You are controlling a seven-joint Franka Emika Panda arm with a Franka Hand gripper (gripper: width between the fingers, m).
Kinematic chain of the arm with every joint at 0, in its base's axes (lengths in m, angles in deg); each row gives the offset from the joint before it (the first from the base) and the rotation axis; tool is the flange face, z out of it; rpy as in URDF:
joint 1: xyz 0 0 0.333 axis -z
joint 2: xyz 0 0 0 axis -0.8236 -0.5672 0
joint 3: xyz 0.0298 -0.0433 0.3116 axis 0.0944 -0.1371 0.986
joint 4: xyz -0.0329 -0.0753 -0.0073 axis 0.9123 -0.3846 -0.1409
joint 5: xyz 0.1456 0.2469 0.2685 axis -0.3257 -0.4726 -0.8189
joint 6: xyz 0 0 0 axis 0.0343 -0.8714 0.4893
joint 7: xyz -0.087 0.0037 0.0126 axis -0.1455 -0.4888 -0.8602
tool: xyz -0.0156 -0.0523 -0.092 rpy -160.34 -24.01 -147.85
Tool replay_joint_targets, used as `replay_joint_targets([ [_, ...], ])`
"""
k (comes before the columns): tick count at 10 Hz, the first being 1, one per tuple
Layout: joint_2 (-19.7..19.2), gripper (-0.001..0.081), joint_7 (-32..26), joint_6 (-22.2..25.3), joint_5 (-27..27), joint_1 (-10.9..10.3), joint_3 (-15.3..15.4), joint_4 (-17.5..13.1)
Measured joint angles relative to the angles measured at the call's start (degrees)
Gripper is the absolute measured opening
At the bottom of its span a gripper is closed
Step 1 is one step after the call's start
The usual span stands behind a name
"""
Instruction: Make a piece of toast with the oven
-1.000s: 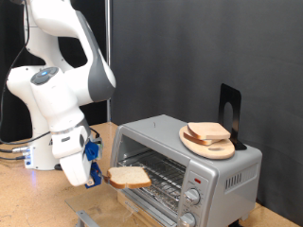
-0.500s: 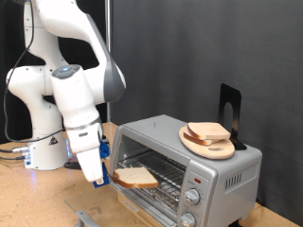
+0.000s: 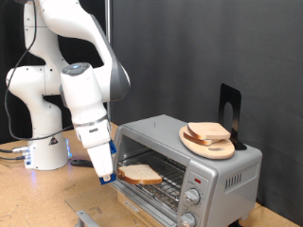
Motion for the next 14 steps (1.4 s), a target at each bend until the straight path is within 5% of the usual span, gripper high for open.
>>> replay_joint_targets([
  [7, 2.5, 0.0391, 12.5, 1.1, 11.8, 0.0, 1.9, 0.4],
  [14, 5.7, 0.0391, 9.9, 8.2, 11.5, 0.9, 0.1, 1.4],
])
